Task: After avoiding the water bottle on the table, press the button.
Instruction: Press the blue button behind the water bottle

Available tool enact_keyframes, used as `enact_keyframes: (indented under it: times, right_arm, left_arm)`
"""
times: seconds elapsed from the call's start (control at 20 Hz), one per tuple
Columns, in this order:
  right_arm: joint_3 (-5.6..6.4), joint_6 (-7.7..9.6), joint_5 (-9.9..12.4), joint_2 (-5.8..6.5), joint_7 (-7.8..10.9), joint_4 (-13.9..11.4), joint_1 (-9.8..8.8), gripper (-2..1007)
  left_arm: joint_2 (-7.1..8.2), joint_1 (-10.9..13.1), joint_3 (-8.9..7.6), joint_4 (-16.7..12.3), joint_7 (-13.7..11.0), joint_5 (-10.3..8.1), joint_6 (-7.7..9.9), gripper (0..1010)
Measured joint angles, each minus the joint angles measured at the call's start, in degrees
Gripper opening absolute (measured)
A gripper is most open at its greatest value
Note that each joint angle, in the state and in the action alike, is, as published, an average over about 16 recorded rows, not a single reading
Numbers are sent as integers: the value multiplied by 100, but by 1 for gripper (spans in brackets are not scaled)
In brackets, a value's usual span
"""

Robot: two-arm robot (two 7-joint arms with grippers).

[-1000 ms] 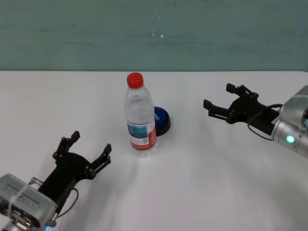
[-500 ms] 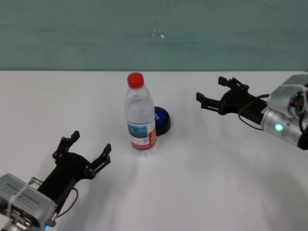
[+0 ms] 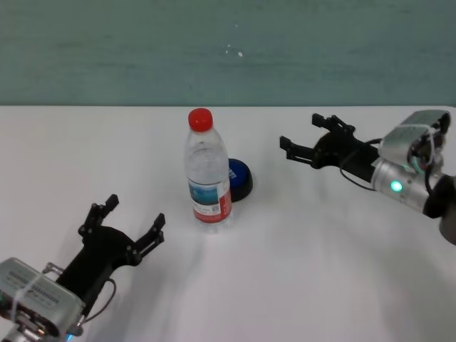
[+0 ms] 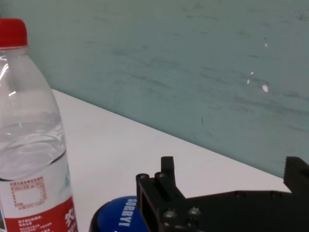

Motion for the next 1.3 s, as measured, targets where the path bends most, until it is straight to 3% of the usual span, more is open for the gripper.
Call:
enact_keyframes:
  times: [0.55,1.3]
  right_arm:
    - [-205,-69,-158,-256,102,428,288,1004]
    - [-335,-71,-270,-385,170,633,327,1004]
  left_arm:
    - [0,0,0,0,0,0,0,1000]
    - [0,0,0,0,0,0,0,1000]
